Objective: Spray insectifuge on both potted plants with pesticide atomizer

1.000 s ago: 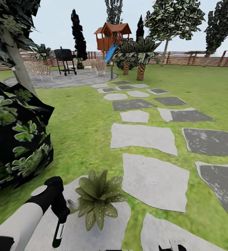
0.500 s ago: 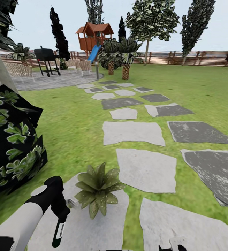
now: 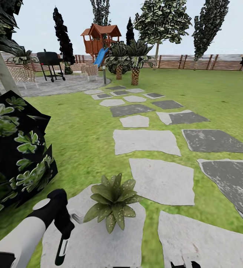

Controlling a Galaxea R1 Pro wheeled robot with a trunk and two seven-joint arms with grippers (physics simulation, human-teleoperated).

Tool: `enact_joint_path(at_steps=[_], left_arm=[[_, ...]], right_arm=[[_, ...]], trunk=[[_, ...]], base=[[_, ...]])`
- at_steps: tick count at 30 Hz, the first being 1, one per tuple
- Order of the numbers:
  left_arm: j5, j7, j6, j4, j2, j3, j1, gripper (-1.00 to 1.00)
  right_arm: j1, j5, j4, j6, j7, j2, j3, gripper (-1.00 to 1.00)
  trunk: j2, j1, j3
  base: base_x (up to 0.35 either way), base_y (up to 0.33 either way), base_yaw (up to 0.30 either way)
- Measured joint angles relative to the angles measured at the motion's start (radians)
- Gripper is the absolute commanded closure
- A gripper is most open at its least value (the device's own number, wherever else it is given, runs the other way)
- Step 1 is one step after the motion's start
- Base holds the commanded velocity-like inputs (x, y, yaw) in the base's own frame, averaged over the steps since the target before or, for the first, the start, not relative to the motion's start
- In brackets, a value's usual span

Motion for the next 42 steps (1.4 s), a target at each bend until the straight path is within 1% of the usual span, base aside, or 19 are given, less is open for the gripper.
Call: enact_joint_path(at_steps=[2, 6, 7, 9, 10, 13, 17, 24, 25, 27, 28, 30, 34, 37, 42], left_arm=[[0.000, 0.013, -0.002, 0.001, 0.004, -0.001, 0.002, 1.00], [0.012, 0.119, -0.001, 0.001, 0.003, 0.006, 0.028, 1.00], [0.015, 0.135, 0.000, 0.001, 0.001, 0.009, 0.033, 1.00], [0.018, 0.146, 0.001, -0.001, 0.003, 0.014, 0.037, 1.00], [0.022, 0.146, 0.001, -0.001, 0.004, 0.014, 0.037, 1.00], [0.056, 0.138, 0.000, 0.002, 0.016, 0.014, 0.038, 1.00], [0.072, 0.137, 0.001, 0.007, 0.022, 0.014, 0.045, 1.00], [0.078, 0.130, 0.001, 0.018, 0.022, 0.015, 0.052, 1.00], [0.078, 0.127, 0.001, 0.018, 0.021, 0.024, 0.052, 1.00], [0.077, 0.125, -0.001, 0.018, 0.019, 0.077, 0.052, 1.00], [0.078, 0.125, -0.001, 0.018, 0.018, 0.093, 0.052, 1.00], [0.078, 0.125, -0.004, 0.017, 0.015, 0.106, 0.052, 1.00], [0.073, 0.126, -0.005, 0.014, 0.017, 0.106, 0.051, 1.00], [0.063, 0.127, -0.006, 0.010, 0.016, 0.099, 0.050, 1.00], [0.058, 0.136, -0.006, 0.018, 0.008, 0.097, 0.050, 1.00]], right_arm=[[0.000, 0.000, 0.000, 0.001, 0.000, -0.002, -0.001, -1.00], [0.000, 0.000, -0.001, 0.001, 0.000, -0.003, -0.001, -1.00], [0.000, 0.000, -0.001, 0.001, 0.000, -0.007, -0.001, -1.00], [0.000, 0.000, -0.002, 0.001, 0.000, -0.015, -0.001, -1.00], [0.000, 0.000, -0.002, 0.001, 0.000, -0.016, -0.001, -1.00], [0.000, 0.000, -0.002, 0.001, 0.000, -0.016, -0.001, -1.00], [0.000, 0.000, -0.002, 0.001, 0.001, -0.016, -0.001, -1.00], [0.000, 0.000, -0.002, 0.001, 0.001, -0.016, -0.001, -1.00], [0.000, 0.000, -0.002, 0.001, 0.001, -0.016, -0.001, -1.00], [0.000, 0.000, -0.002, 0.001, 0.001, -0.016, -0.001, -1.00], [0.000, 0.000, -0.002, 0.001, 0.001, -0.016, -0.001, -1.00], [0.000, 0.000, -0.002, 0.001, 0.001, -0.016, -0.001, -1.00], [0.000, 0.000, -0.002, 0.001, 0.001, -0.016, -0.002, -1.00], [0.000, 0.000, -0.002, 0.001, 0.000, -0.016, -0.002, -1.00], [0.000, 0.000, -0.002, 0.000, 0.001, -0.017, 0.001, -1.00]], trunk=[[0.000, 0.000, 0.000], [0.000, 0.000, 0.000], [0.000, 0.000, 0.000], [0.000, 0.000, 0.000], [0.000, 0.000, 0.000], [0.000, 0.000, 0.000], [0.000, 0.000, 0.000], [0.000, 0.000, 0.000], [0.000, 0.000, 0.000], [0.000, 0.000, 0.000], [0.000, 0.000, 0.000], [0.000, 0.000, 0.000], [0.000, 0.000, 0.000], [0.000, 0.000, 0.000], [0.000, 0.000, 0.000]], base=[[0.000, 0.001, 0.000], [0.000, 0.000, -0.069], [0.000, 0.000, -0.245], [0.000, 0.000, -0.287], [0.000, 0.000, -0.291], [0.000, 0.053, -0.170], [0.000, 0.264, -0.018], [0.000, 0.064, -0.062], [0.000, 0.002, -0.257], [0.000, 0.001, -0.269], [0.000, 0.000, -0.277], [0.000, 0.000, -0.279], [0.005, 0.023, -0.197], [0.135, 0.229, -0.025], [0.172, 0.088, -0.002]])
